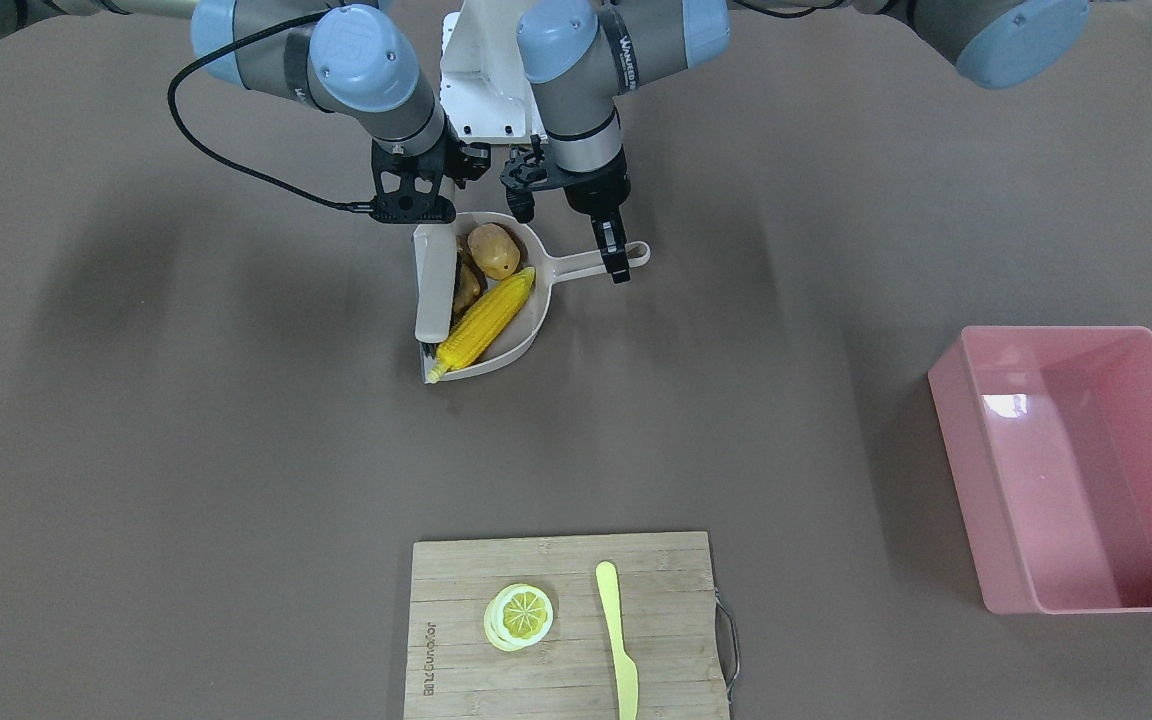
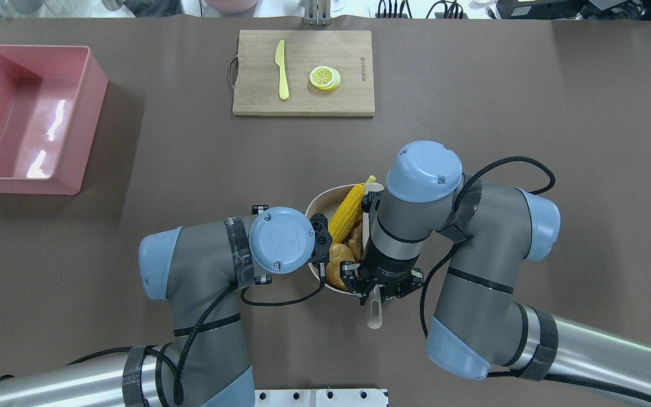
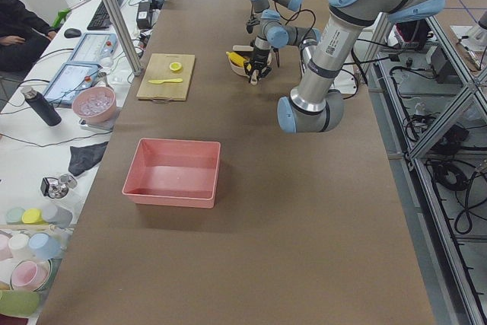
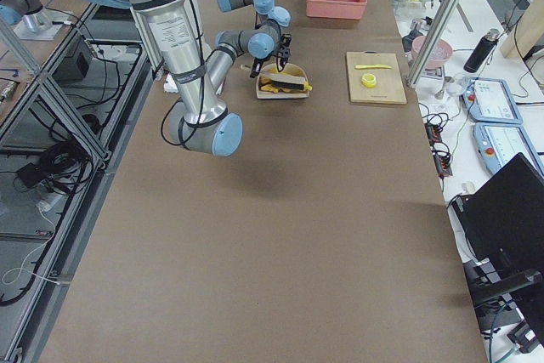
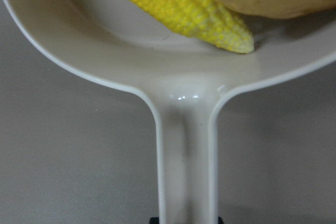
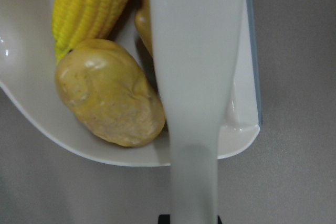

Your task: Sweep and dump trash into bin

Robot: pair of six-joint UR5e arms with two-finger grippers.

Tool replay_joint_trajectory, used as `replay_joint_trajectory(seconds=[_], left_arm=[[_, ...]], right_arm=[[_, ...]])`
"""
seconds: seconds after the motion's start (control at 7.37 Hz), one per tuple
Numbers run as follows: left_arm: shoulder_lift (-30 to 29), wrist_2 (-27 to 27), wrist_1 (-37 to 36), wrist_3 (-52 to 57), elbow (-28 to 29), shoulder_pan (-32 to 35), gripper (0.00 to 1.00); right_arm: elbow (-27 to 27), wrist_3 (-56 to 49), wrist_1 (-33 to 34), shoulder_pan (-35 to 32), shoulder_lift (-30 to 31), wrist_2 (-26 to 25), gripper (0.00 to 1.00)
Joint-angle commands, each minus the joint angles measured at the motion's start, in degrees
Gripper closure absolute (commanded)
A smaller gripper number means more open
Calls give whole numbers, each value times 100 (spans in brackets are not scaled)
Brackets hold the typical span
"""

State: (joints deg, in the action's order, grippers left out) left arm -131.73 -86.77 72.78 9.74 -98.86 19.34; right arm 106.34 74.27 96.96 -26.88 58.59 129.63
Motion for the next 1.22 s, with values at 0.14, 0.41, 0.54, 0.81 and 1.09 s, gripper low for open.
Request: replay_joint_trajectory(seconds=[0.14,0.41,0.54,0.81,1.09], left_arm=[[200,-295,280,-60,-20,-9,100],[200,-306,378,-174,-2,-9,100],[200,-323,378,-183,-2,-9,100],[191,-402,378,-183,-2,-9,100],[183,-402,413,-183,-11,17,100]], right_arm=[[167,0,7,-45,30,-8,100],[298,-53,33,-168,56,10,100],[456,-79,33,-281,152,106,100],[641,-80,33,-720,153,535,100],[774,-167,42,-1264,170,826,100]])
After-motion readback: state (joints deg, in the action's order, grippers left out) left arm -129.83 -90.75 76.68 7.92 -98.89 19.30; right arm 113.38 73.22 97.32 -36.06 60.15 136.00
